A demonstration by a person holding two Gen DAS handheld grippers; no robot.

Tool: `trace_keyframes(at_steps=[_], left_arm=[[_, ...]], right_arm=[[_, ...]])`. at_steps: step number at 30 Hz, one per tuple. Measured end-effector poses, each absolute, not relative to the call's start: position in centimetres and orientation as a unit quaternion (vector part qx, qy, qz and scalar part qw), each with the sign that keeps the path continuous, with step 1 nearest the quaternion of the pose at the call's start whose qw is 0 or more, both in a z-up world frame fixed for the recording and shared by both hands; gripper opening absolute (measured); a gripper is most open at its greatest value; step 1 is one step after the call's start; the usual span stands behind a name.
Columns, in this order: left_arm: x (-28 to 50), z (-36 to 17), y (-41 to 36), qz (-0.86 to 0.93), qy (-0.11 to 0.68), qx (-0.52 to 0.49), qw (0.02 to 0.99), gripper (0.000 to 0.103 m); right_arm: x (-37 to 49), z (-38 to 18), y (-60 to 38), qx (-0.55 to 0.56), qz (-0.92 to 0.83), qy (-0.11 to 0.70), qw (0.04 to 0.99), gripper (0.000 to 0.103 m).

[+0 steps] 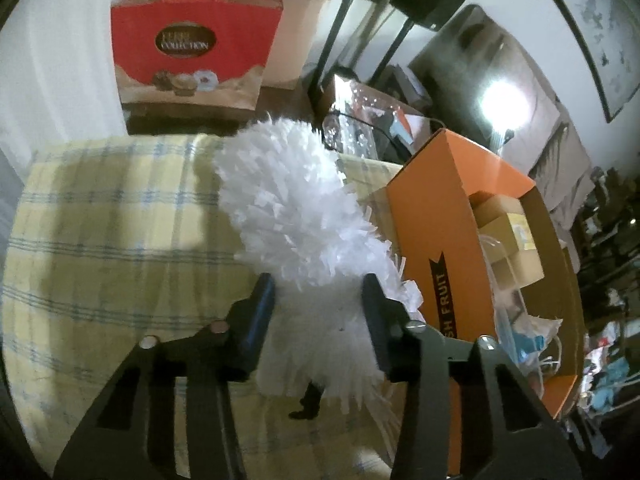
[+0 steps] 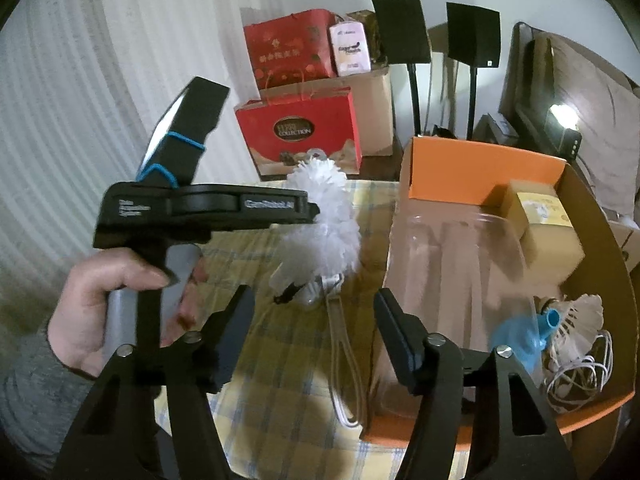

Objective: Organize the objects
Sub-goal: 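Grasp the white feather duster near its head with the left gripper, then grasp the duster handle with the right gripper while the left holds the duster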

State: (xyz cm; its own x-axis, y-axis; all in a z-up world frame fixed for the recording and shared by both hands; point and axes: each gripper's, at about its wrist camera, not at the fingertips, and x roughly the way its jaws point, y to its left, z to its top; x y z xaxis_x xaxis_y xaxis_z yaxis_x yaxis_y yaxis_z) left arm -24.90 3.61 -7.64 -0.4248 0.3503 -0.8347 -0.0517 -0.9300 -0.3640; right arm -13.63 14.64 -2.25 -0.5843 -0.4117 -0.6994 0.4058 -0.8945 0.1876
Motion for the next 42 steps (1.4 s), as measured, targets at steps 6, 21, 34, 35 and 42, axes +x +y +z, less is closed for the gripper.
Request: trace_keyframes(at_steps=[6, 21, 34, 35, 42], left_arm=[[-25.3, -8.3, 3.5, 0.825, -0.159, -0.527, 0.13, 0.007], [-22.7, -3.4, 2.4, 0.836, -0.194, -0.482, 0.175, 0.004], [-16.4, 3.8, 0.3, 0.858, -0.218, -0.413, 0.215, 0.004], [-16.1, 4.3, 0.1, 0.859, -0.222, -0.408, 0.217, 0.004], [-14.4, 5.6, -0.6, 0.855, -0.257, -0.389, 0.227, 0.004]], right_arm=[[-14.0, -2.7, 14.3, 0.4, -0.887, -0.003, 0.23, 0.062], [-14.0, -2.3, 14.3, 0.395, -0.889, -0.003, 0.231, 0.062], [-13.5, -2.1, 13.7, 0.387, -0.884, -0.015, 0.262, 0.062], [-13.4, -2.1, 13.6, 0.387, -0.883, -0.017, 0.265, 0.062], [-12.8, -2.5, 12.6, 0.391, -0.871, -0.048, 0.295, 0.062]])
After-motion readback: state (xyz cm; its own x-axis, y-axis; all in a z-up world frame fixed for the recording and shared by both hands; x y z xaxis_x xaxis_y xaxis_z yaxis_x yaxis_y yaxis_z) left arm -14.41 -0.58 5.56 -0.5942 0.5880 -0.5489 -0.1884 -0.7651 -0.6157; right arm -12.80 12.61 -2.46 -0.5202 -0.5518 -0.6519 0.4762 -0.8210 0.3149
